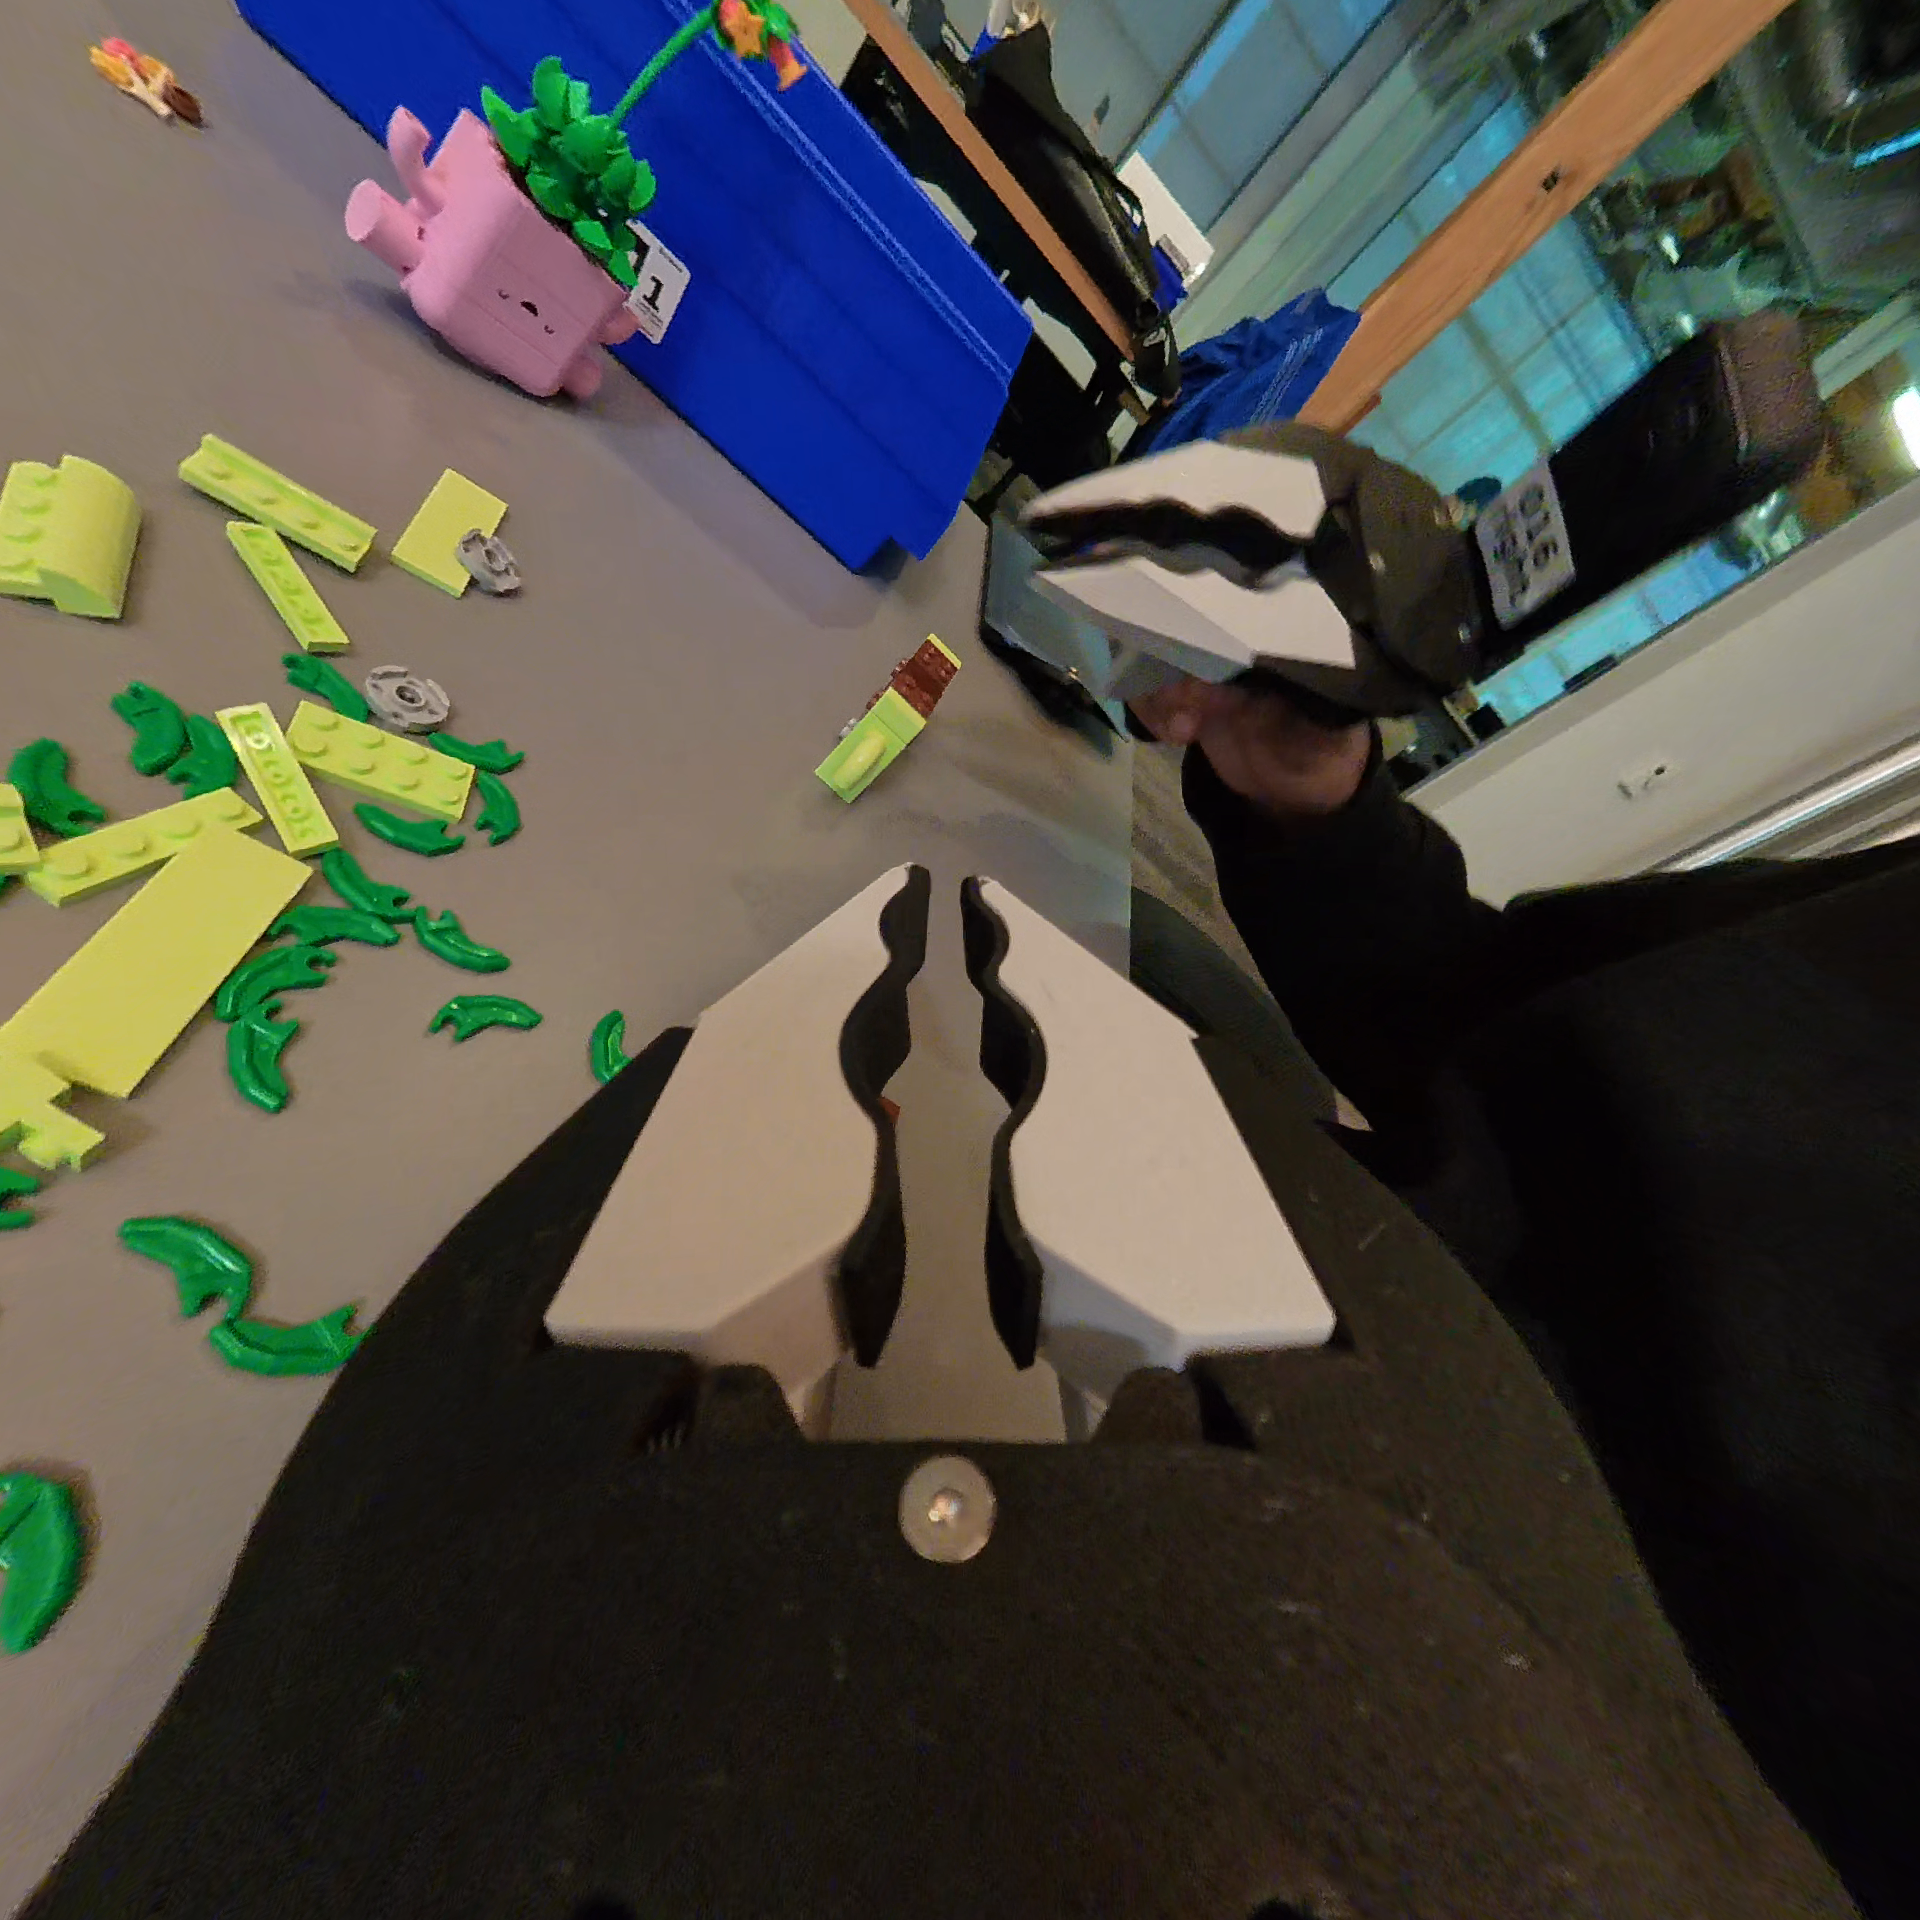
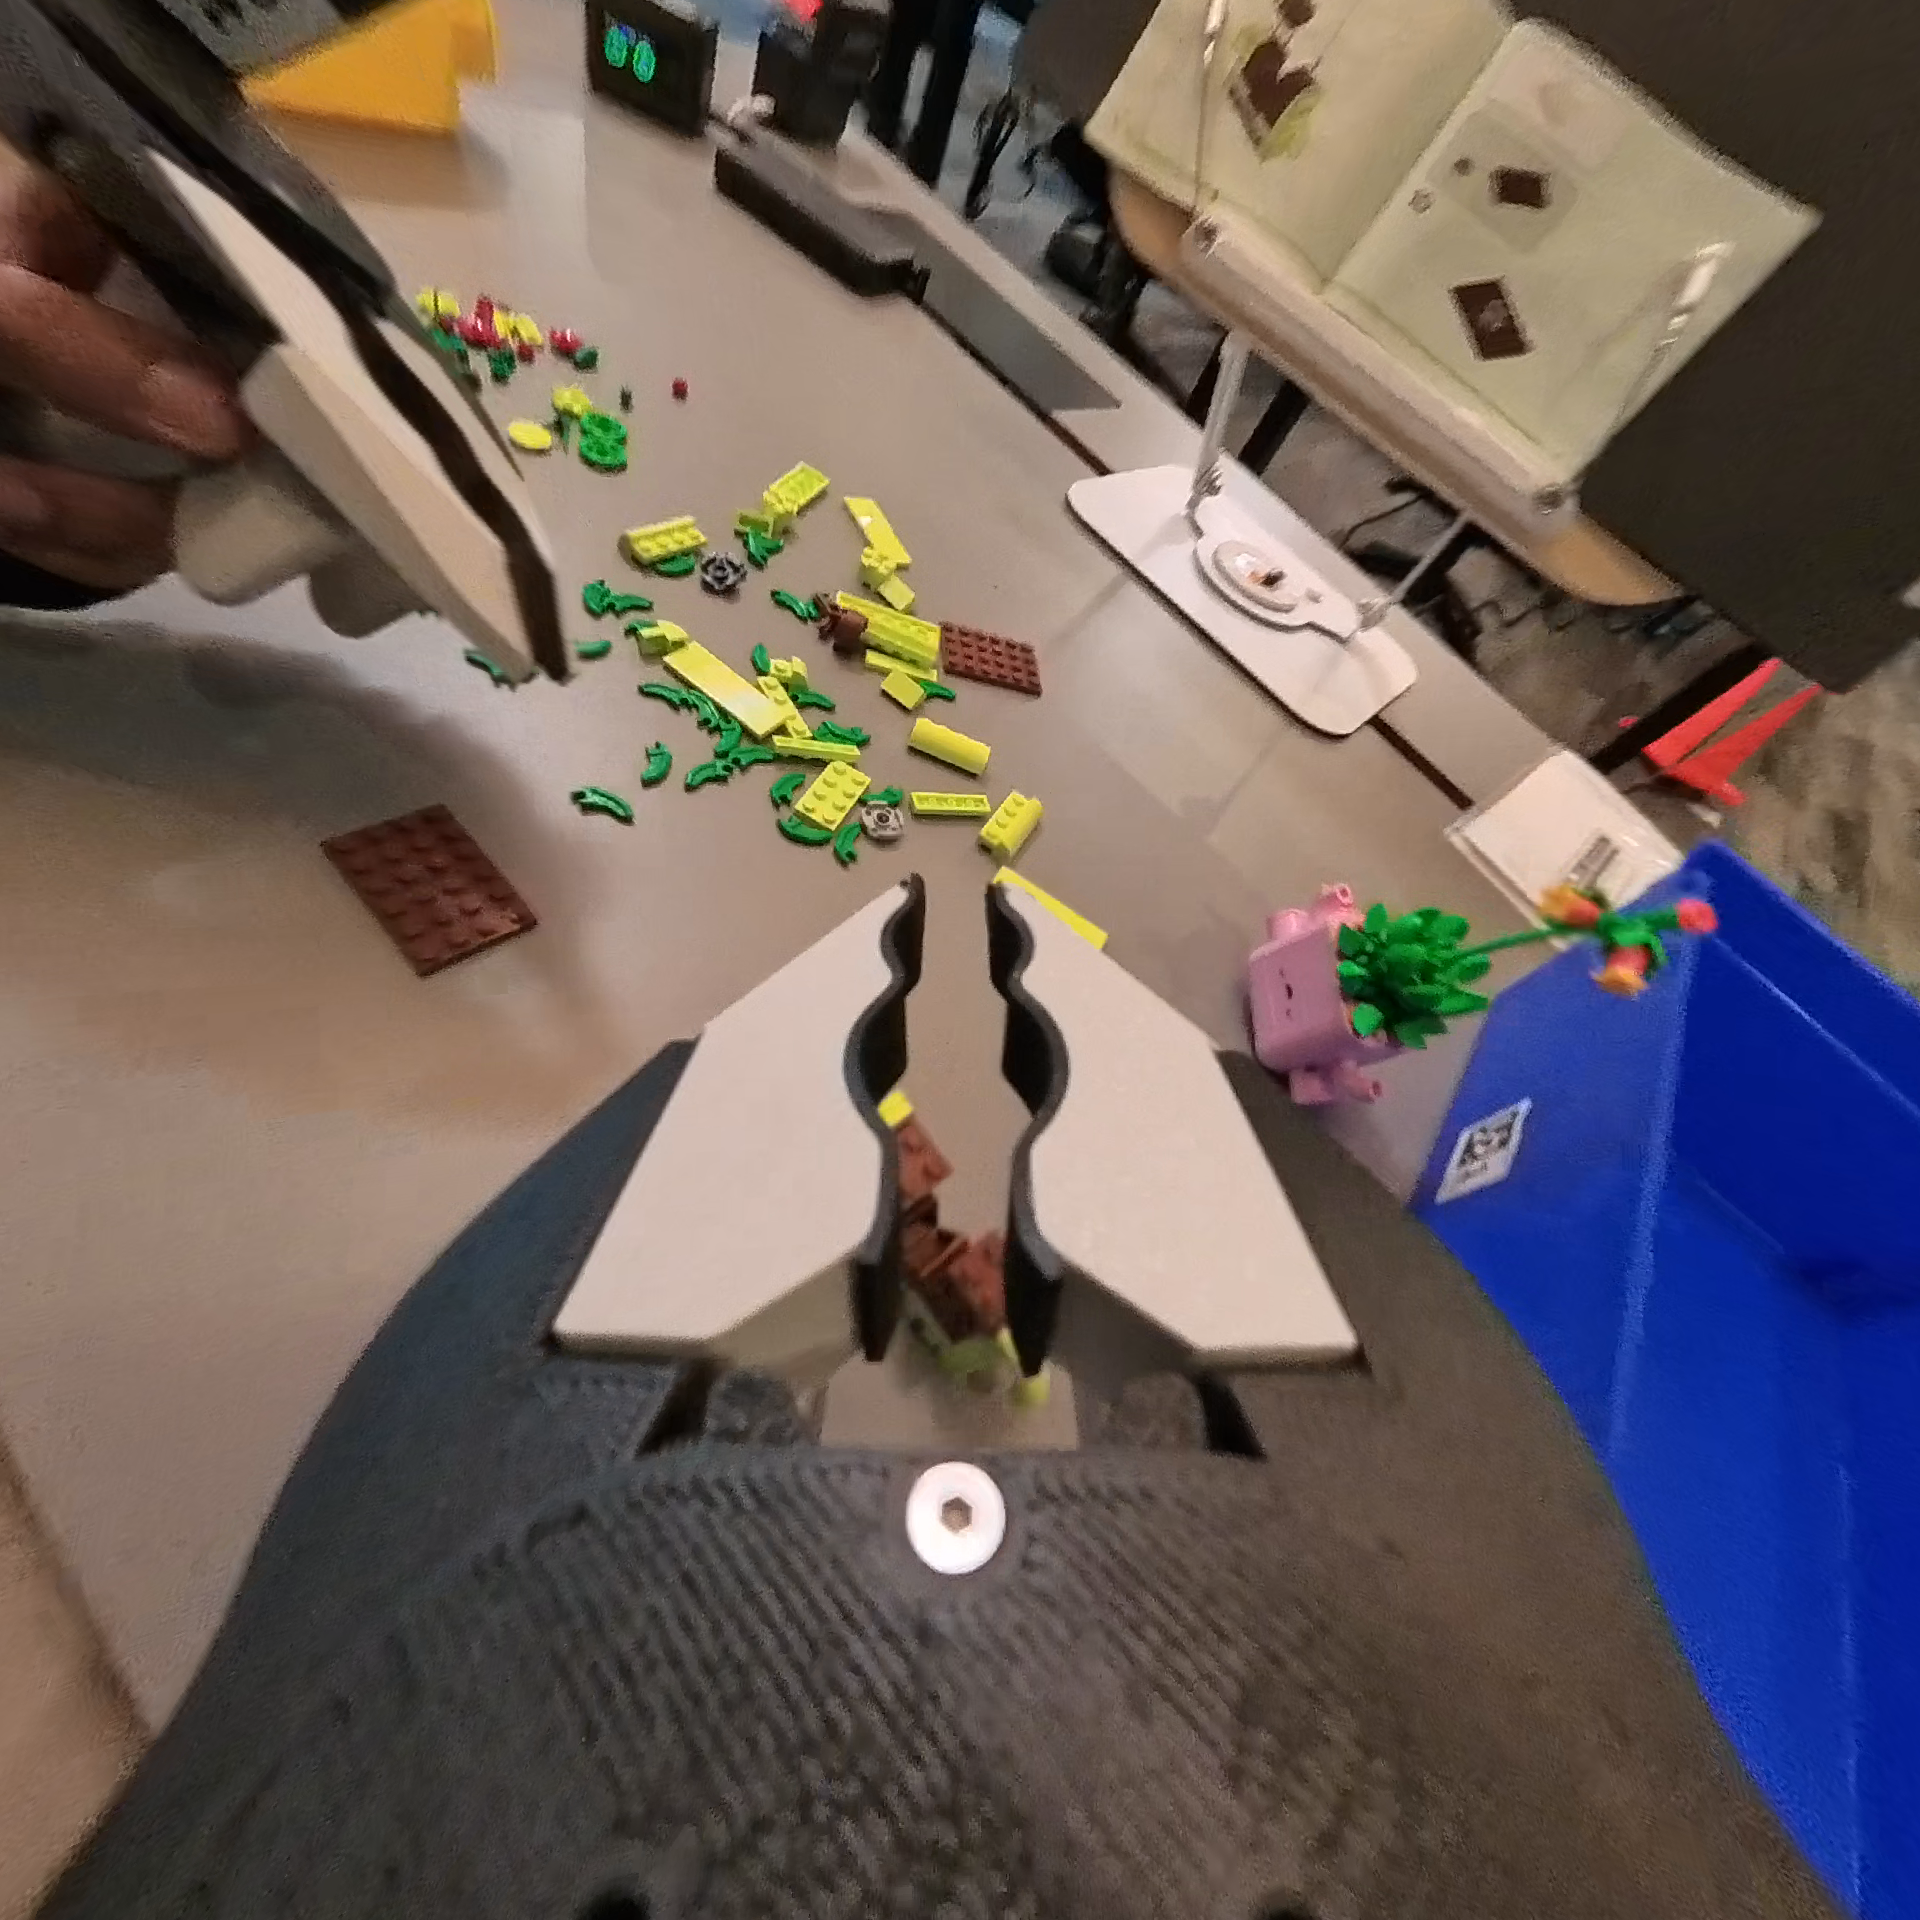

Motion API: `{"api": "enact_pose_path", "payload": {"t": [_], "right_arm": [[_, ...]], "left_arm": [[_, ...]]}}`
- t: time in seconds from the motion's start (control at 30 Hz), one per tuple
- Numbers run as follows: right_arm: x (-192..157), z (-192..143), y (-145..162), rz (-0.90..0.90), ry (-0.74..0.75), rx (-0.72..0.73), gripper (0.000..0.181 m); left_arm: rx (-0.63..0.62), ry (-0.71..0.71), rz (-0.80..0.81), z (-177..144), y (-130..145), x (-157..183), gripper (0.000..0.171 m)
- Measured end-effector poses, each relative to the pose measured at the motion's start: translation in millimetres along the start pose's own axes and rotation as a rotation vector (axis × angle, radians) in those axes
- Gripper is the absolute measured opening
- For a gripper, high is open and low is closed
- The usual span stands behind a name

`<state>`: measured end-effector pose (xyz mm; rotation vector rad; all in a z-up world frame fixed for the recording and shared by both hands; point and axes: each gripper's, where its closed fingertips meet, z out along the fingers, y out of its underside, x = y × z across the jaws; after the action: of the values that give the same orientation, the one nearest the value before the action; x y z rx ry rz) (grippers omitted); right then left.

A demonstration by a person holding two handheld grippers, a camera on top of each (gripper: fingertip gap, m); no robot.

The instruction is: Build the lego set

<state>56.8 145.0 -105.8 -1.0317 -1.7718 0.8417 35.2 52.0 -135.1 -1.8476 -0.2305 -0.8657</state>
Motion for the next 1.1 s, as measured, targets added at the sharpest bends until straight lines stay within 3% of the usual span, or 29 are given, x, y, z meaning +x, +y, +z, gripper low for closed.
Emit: {"api": "enact_pose_path", "payload": {"t": [0.23,0.4,0.53,0.63,0.7,0.77,0.83,0.97,1.1], "right_arm": [[12,88,29,0.056,-0.262,-0.336,0.027],[21,113,71,0.021,-0.269,-0.569,0.037],[16,120,79,0.115,-0.306,-0.596,0.031],[18,125,78,0.092,-0.288,-0.581,0.014],[15,124,76,0.082,-0.297,-0.593,0.014],[9,120,62,0.076,-0.303,-0.549,0.014],[-9,114,30,0.122,-0.369,-0.415,0.013],[-66,75,-57,0.354,-0.667,-0.093,0.013],[-99,29,-112,0.582,-0.978,0.094,0.013]], "left_arm": [[0.037,-0.052,0.251,-3,0,7,0.012],[0.062,-0.067,0.318,-12,1,10,0.016],[0.083,-0.109,0.367,-21,1,4,0.016],[0.114,-0.101,0.35,-27,-3,4,0.016],[0.139,-0.087,0.329,-30,-6,4,0.016],[0.152,-0.083,0.311,-32,-8,2,0.018],[0.188,-0.104,0.316,-36,-14,0,0.029],[0.307,-0.118,0.433,-48,-31,16,0.05],[0.478,-0.036,0.632,-67,-46,71,0.044]]}}
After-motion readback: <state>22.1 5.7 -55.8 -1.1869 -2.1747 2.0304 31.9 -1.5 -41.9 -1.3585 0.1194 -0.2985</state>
